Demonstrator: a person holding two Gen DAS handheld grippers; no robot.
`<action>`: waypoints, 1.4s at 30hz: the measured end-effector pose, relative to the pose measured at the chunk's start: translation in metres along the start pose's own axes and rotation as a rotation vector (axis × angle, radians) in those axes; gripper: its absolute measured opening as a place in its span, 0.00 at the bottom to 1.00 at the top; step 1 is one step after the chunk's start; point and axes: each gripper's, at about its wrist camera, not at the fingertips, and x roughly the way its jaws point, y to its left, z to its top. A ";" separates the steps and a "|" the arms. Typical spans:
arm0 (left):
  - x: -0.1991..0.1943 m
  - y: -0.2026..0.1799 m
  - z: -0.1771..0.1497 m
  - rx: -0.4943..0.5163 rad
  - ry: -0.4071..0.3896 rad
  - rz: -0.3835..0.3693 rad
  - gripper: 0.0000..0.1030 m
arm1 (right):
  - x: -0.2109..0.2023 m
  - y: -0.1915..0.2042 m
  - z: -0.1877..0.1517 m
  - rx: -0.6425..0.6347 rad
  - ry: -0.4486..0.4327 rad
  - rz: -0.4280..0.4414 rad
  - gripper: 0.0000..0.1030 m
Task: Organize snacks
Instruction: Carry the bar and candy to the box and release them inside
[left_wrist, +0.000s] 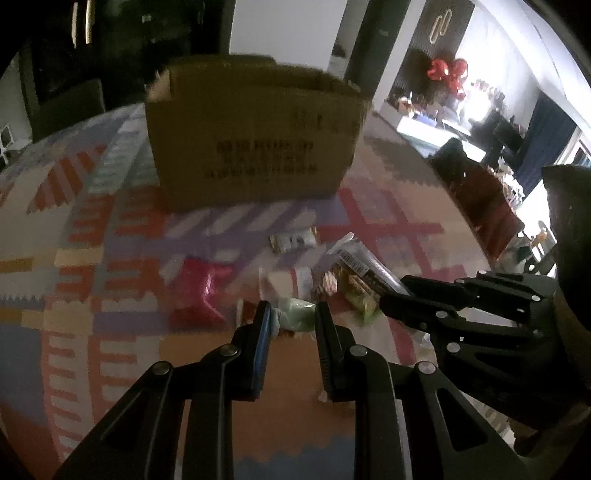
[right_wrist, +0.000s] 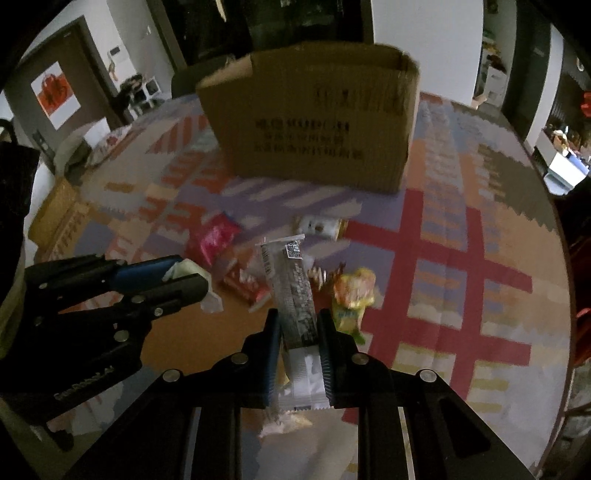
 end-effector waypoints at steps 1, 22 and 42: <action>-0.004 0.001 0.005 0.001 -0.015 0.003 0.23 | -0.003 0.001 0.003 0.000 -0.013 -0.001 0.20; -0.058 0.016 0.104 0.045 -0.252 0.071 0.23 | -0.053 0.006 0.097 0.021 -0.275 -0.007 0.20; -0.037 0.040 0.193 0.061 -0.279 0.114 0.23 | -0.037 -0.005 0.184 -0.014 -0.308 -0.051 0.21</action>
